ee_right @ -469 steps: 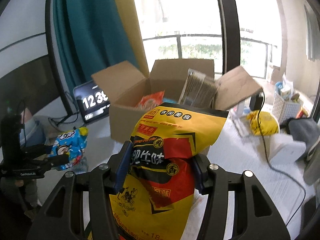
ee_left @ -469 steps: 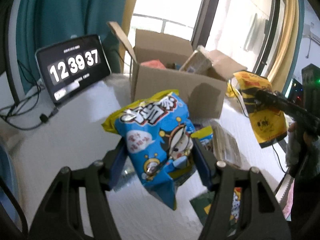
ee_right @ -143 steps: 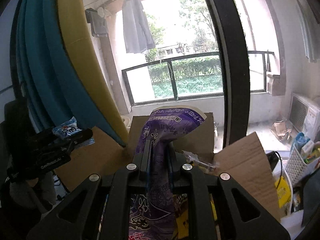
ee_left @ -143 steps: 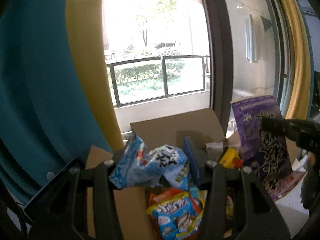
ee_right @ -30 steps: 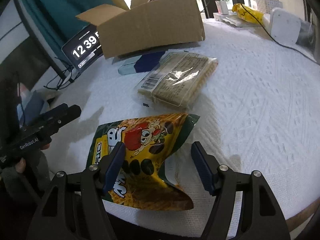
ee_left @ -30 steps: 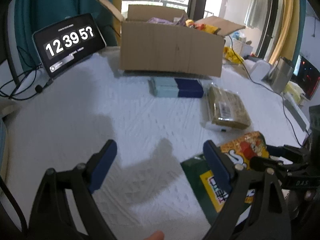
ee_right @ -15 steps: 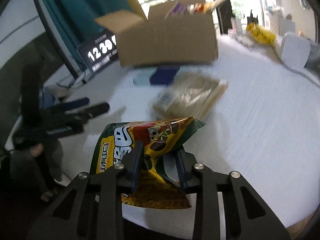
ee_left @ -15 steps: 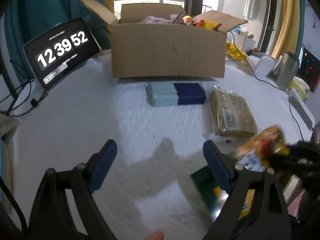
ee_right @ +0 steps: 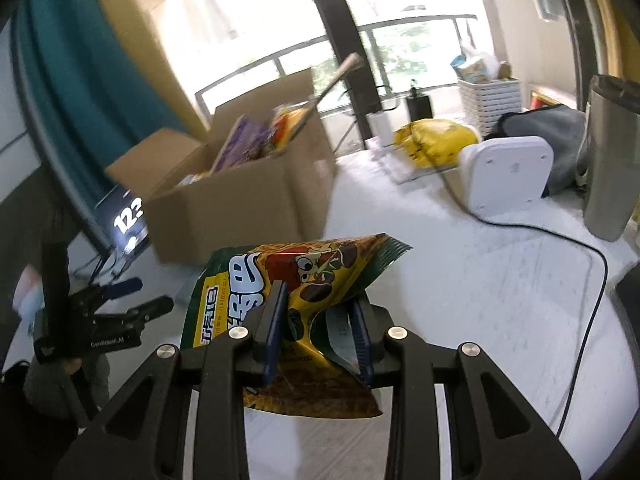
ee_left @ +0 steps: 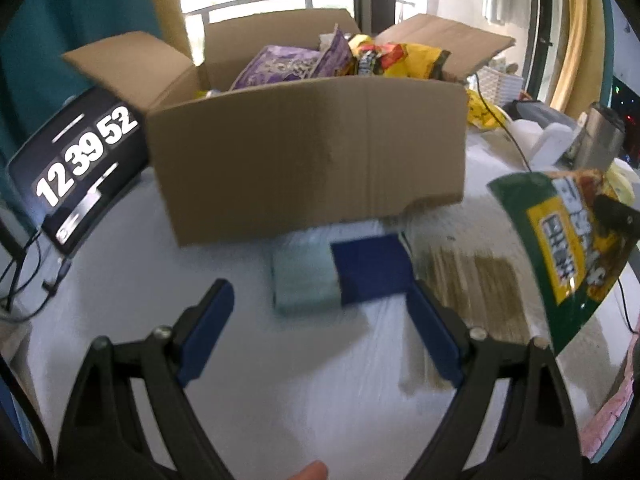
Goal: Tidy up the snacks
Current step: 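Move the left tool to the blue-and-white box while the right holds the chip bag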
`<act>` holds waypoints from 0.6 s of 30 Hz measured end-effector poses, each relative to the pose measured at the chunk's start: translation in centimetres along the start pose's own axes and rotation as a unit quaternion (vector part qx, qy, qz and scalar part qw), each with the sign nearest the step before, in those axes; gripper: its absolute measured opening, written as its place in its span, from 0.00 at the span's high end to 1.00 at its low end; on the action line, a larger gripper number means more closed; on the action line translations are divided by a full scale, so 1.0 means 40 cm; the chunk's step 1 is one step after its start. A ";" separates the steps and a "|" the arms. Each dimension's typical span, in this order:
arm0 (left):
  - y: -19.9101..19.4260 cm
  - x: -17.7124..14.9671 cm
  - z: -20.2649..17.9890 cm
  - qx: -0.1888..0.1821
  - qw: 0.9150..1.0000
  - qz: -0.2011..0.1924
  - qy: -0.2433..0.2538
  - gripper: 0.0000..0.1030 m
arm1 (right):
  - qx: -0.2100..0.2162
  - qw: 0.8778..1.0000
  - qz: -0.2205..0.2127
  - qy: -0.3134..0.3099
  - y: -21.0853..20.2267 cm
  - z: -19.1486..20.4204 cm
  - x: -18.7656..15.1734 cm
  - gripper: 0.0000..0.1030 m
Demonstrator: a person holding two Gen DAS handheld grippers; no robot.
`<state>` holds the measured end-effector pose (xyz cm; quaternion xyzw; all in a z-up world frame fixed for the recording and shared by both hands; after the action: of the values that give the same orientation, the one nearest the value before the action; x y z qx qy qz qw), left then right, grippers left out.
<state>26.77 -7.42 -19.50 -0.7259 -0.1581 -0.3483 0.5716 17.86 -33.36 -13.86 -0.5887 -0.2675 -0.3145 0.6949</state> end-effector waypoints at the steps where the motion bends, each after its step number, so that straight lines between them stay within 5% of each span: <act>1: 0.016 0.014 -0.001 0.003 1.000 0.001 0.003 0.14 | 0.000 1.000 0.000 0.005 0.008 -0.013 0.012 0.68; 10: 0.150 0.102 -0.026 -0.045 0.998 0.035 0.029 0.14 | 0.008 1.000 0.017 0.023 0.083 -0.057 0.049 0.68; 18: 0.236 0.098 -0.016 -0.078 0.992 0.090 0.039 0.13 | 0.006 0.999 0.028 0.037 0.122 -0.068 0.056 0.68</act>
<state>35.26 -11.48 -23.55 -0.7656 -0.0424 -0.3345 0.5479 23.01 -35.80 -15.82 -0.5795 -0.2273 -0.3150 0.7165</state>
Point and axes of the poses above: each gripper's, at about its wrist camera, not at the fingertips, and y roughly the way its jaws point, z to its left, x to its top, the point moved 7 cm from there along y, roughly the way its jaws point, and after that the axes turned 11 degrees about -x, right-handed, at the moved point
